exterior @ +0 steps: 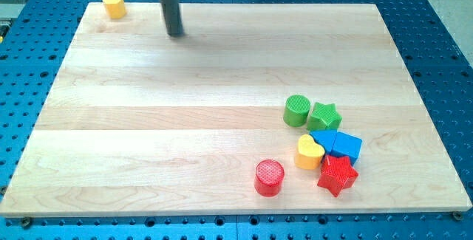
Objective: Move the red circle to the left of the green circle
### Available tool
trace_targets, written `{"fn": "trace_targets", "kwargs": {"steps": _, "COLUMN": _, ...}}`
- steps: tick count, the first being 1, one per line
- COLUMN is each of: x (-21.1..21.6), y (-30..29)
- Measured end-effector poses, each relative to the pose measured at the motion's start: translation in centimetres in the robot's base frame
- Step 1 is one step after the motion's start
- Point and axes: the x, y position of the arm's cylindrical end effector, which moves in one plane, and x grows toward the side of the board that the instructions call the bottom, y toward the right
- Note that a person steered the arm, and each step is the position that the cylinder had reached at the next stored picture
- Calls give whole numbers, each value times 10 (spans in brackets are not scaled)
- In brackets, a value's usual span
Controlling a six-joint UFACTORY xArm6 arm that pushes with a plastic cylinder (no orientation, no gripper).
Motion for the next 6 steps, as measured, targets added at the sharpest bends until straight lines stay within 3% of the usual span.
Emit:
{"fn": "trace_targets", "kwargs": {"steps": 1, "x": 45, "y": 113}}
{"fn": "trace_targets", "kwargs": {"steps": 3, "x": 183, "y": 280}}
{"fn": "trace_targets", "kwargs": {"steps": 4, "x": 265, "y": 283}}
{"fn": "trace_targets", "kwargs": {"steps": 5, "x": 318, "y": 275}}
{"fn": "trace_targets", "kwargs": {"steps": 6, "x": 319, "y": 253}}
